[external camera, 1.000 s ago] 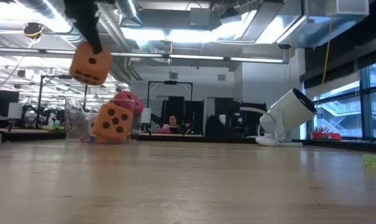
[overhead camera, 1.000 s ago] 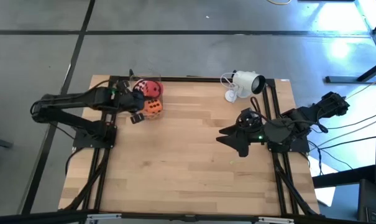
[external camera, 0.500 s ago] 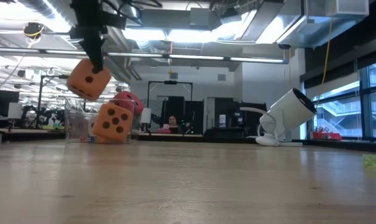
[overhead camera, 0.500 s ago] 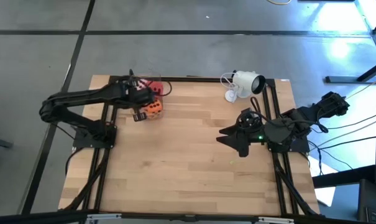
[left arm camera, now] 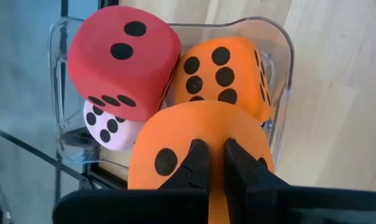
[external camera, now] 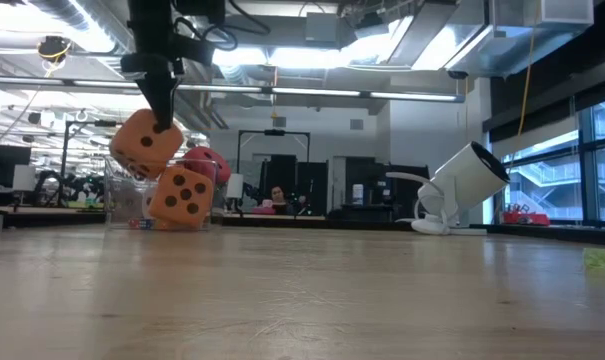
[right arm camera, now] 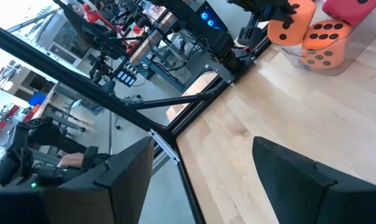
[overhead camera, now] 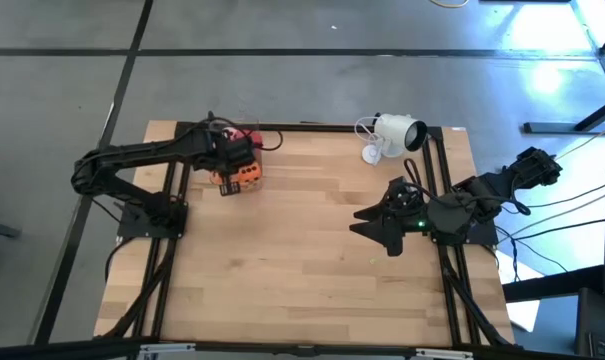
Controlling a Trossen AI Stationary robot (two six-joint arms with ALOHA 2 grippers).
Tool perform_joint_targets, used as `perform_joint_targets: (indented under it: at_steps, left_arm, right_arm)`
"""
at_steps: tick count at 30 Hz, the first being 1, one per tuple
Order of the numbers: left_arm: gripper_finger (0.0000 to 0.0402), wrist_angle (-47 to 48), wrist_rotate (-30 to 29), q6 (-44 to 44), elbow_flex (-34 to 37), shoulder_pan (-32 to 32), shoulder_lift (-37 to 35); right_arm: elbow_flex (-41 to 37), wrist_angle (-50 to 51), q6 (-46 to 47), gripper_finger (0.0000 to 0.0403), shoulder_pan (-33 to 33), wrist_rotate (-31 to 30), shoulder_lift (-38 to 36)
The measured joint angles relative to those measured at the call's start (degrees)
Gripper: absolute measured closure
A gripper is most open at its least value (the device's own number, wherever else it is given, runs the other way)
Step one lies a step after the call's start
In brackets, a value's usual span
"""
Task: Pick & Place Dice
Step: Put the large orange dice into the transparent bin
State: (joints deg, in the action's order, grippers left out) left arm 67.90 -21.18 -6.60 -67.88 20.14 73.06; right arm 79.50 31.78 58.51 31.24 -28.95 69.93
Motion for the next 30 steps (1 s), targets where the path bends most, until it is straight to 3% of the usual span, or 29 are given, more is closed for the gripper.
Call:
perform_joint_targets:
  at_steps: [30]
  left_arm:
    - [0.04,-1.55,5.98,-0.27,-0.11,5.32,6.34]
  right_arm:
    - [0.0,-0.06,1.08,0.0129,0.0,0.0,0.0]
